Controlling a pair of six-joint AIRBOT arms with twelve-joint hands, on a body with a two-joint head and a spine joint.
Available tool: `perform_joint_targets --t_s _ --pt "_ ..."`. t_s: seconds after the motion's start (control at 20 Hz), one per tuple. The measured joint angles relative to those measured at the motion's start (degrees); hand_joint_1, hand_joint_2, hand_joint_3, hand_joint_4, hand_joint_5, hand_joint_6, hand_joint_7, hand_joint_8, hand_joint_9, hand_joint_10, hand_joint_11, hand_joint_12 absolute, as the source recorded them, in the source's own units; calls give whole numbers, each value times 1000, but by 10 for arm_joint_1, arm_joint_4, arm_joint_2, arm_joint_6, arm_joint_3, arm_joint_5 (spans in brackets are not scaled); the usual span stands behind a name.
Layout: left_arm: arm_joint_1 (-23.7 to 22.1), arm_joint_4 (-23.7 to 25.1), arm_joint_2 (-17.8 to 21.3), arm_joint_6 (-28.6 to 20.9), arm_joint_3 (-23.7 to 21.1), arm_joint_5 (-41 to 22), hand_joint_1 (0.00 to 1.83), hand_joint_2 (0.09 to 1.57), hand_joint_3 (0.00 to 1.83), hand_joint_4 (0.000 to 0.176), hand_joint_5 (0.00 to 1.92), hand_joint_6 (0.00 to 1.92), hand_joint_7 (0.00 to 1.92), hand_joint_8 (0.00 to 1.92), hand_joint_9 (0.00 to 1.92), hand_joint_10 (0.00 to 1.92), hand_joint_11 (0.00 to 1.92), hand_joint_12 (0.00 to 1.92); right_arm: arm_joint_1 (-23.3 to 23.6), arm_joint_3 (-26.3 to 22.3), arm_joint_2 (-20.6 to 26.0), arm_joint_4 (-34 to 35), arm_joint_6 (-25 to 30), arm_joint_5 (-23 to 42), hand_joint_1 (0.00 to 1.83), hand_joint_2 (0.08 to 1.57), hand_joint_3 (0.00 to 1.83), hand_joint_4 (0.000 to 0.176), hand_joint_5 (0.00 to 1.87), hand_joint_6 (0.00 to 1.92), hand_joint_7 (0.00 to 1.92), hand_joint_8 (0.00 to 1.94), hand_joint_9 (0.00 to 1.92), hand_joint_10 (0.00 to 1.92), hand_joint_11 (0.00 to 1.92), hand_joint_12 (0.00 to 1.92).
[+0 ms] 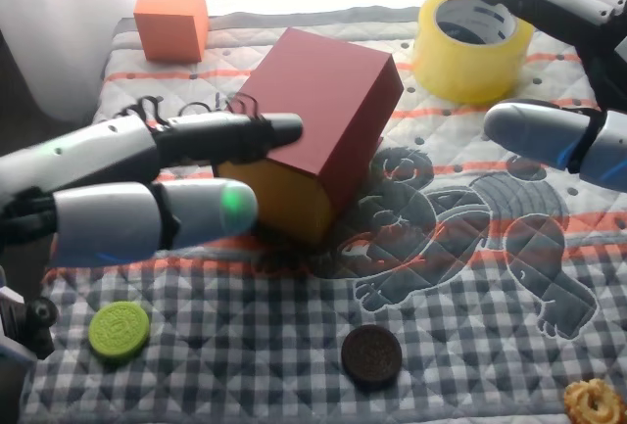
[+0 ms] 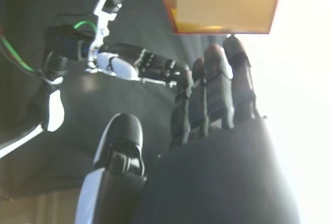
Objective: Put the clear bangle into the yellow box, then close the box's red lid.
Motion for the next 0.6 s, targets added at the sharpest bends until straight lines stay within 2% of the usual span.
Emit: perform_joint_targets --t_s 0.1,0.15,0.2,0.3,0.4,0.45,0.5,0.55,0.6 --pt "-17 19 -9 -1 6 19 0 1491 0 0 265 0 271 0 265 0 22 585 0 0 0 0 0 0 140 1091 0 136 213 1 282 10 149 3 24 11" --pt "-27 28 -17 -2 14 32 0 1479 0 0 224 0 223 0 211 0 39 464 -2 0 0 0 0 0 156 1087 0 137 228 7 286 8 151 3 21 10" --pt "-28 29 -20 -2 17 37 0 1479 0 0 222 0 232 4 229 7 62 454 -4 0 0 0 1 2 155 1085 0 134 225 5 285 7 145 0 24 12" --pt "-28 14 -22 -2 20 37 0 1477 0 0 193 1 236 4 260 2 63 514 -4 -2 3 0 1 -2 151 1105 3 106 199 0 287 6 140 1 21 11" --pt "-19 -46 -22 -3 29 12 46 1478 0 0 258 3 294 2 283 1 38 562 -20 -12 16 -5 2 10 135 1142 14 88 168 0 291 5 147 4 25 14" --pt "-10 -99 -21 -2 35 -9 8 1469 0 0 214 0 257 0 252 0 7 650 -29 -18 24 -6 2 15 95 1188 10 68 148 0 282 1 134 0 4 2" --pt "2 -146 -14 -1 37 -39 1 1483 3 0 217 3 239 1 248 0 1 693 -37 -24 33 -6 2 24 88 1201 9 70 144 0 277 0 125 0 2 1" --pt "13 -183 -6 -2 37 -77 76 1478 0 0 254 11 255 7 273 9 0 740 -47 -30 42 -5 2 36 63 1217 11 70 112 0 280 1 126 1 21 10" --pt "26 -214 1 -18 37 -141 77 1405 0 0 298 7 331 8 370 15 64 848 -61 -37 53 0 2 56 106 1210 4 64 112 2 291 5 132 3 40 19"
